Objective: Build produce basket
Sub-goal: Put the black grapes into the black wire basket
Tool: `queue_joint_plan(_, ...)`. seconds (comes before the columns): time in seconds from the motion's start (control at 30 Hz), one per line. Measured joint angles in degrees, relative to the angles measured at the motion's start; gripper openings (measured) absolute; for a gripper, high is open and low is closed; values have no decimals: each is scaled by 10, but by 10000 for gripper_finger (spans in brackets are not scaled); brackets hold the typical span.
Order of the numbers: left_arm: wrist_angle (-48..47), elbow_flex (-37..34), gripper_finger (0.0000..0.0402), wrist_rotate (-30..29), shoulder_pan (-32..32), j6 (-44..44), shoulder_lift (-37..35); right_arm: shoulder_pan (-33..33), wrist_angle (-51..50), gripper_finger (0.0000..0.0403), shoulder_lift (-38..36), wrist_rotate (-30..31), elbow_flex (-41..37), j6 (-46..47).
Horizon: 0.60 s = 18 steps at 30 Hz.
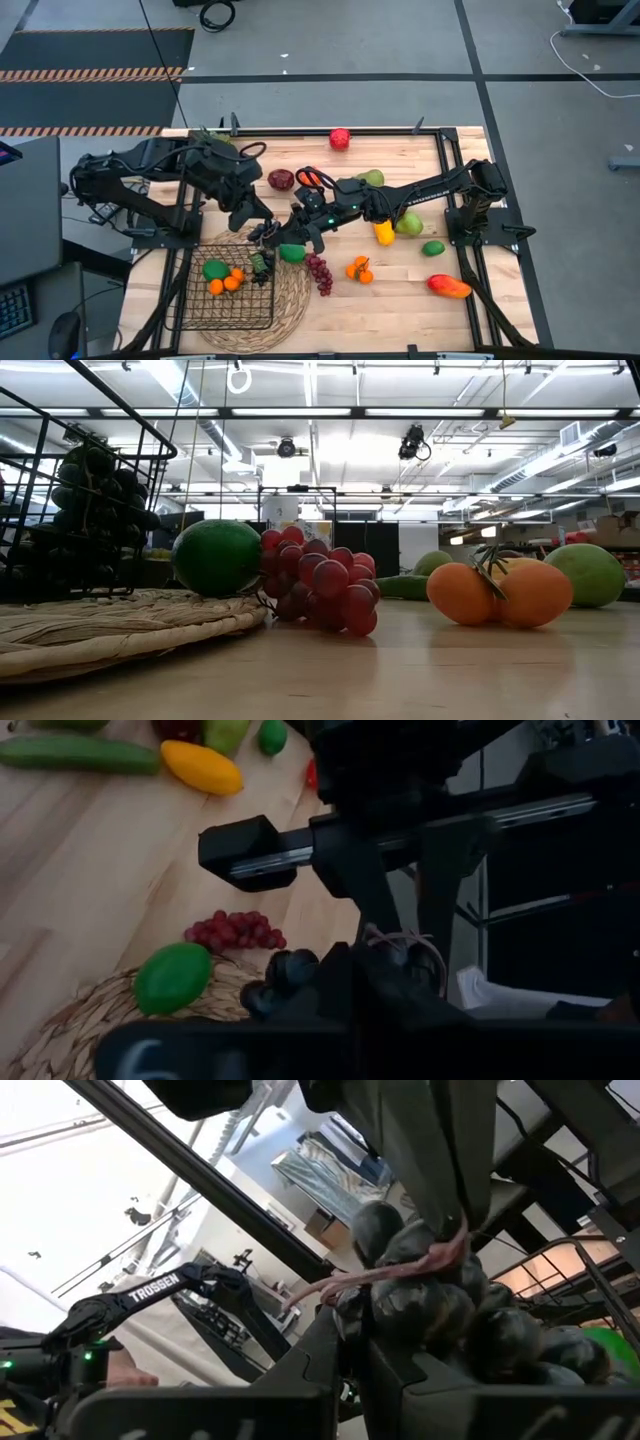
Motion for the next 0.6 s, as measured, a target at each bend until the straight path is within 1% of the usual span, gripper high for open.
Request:
queue_joint_plan(0.07, 0, 0, 5, 0, 0, 0, 0, 0, -12, 33, 0, 10, 0, 0)
queue_joint_plan(0.13, -2, 0, 4, 0, 0, 0, 0, -2, -36, 45, 0, 34, 0, 0)
queue_joint_plan(0.27, -9, 0, 3, 0, 0, -4, -8, -6, -63, 83, 0, 53, 0, -2)
queue_joint_plan(0.43, -45, 0, 2, -3, 0, -10, -27, -10, -69, 137, 0, 57, 0, -5)
queue_joint_plan(0.6, -74, 0, 1, -7, 0, -30, -58, -13, -106, 172, 0, 42, 0, -6)
